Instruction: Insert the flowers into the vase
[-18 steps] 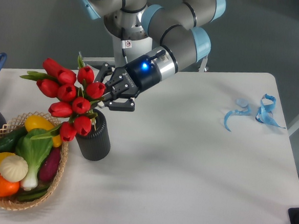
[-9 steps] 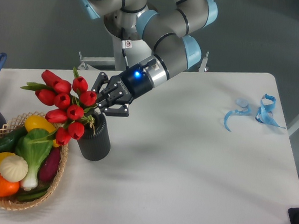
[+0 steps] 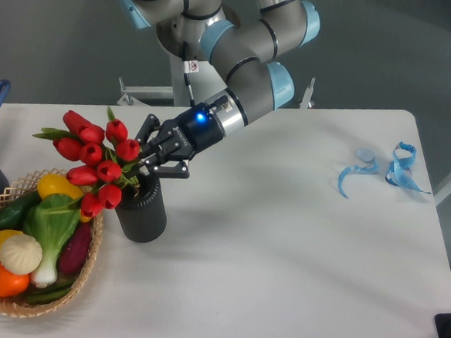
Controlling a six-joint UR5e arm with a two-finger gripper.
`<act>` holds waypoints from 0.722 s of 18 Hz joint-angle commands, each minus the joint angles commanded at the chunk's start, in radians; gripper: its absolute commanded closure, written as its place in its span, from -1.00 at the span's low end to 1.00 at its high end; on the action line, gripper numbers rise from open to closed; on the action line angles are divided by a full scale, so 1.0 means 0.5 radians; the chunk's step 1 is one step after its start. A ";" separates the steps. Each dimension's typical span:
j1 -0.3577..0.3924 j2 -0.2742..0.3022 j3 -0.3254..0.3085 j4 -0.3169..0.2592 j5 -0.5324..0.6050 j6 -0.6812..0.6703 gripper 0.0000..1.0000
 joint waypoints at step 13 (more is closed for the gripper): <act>0.178 0.064 -0.043 0.000 0.037 -0.009 -1.00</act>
